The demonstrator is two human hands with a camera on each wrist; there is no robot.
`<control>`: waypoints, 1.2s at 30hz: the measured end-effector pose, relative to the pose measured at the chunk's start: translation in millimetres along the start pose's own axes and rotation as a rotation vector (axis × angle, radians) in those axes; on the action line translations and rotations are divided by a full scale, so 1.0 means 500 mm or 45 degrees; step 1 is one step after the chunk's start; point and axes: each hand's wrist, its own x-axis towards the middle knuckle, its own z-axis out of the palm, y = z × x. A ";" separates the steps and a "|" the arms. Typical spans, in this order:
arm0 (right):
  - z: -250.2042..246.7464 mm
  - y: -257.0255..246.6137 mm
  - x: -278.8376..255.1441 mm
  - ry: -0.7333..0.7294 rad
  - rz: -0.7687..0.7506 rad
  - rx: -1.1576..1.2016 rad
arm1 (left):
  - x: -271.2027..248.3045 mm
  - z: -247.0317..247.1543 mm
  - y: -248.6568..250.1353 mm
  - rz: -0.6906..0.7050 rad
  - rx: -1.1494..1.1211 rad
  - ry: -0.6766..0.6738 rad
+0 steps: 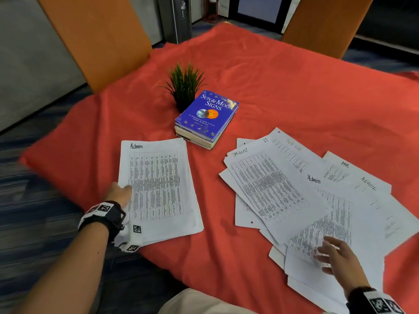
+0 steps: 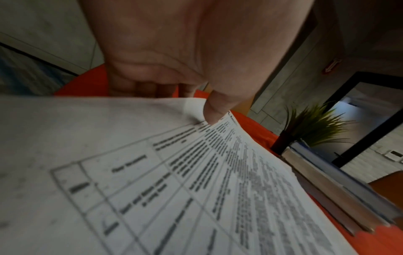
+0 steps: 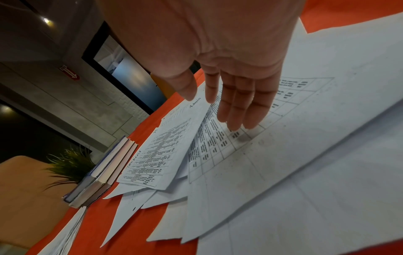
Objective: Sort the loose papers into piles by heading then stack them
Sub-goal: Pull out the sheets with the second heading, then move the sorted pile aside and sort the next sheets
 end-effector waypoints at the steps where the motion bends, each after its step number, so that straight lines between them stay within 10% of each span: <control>1: 0.000 0.001 0.000 0.003 0.003 -0.003 | -0.007 0.002 -0.005 -0.002 0.029 0.027; 14: -0.006 0.021 0.004 0.034 0.057 0.039 | -0.081 0.032 -0.045 -0.110 0.045 -0.080; 19: -0.021 0.026 -0.005 0.069 0.076 0.070 | -0.148 0.032 0.035 0.028 0.125 0.118; 23: -0.021 0.042 0.002 0.071 0.165 0.145 | -0.217 0.120 0.153 0.374 -0.039 -0.231; 28: -0.002 0.058 0.015 0.072 0.207 0.178 | -0.284 0.304 0.247 0.008 -0.460 -0.832; 36: -0.002 0.076 0.017 0.111 0.139 0.124 | -0.276 0.417 0.296 0.131 -0.461 -0.627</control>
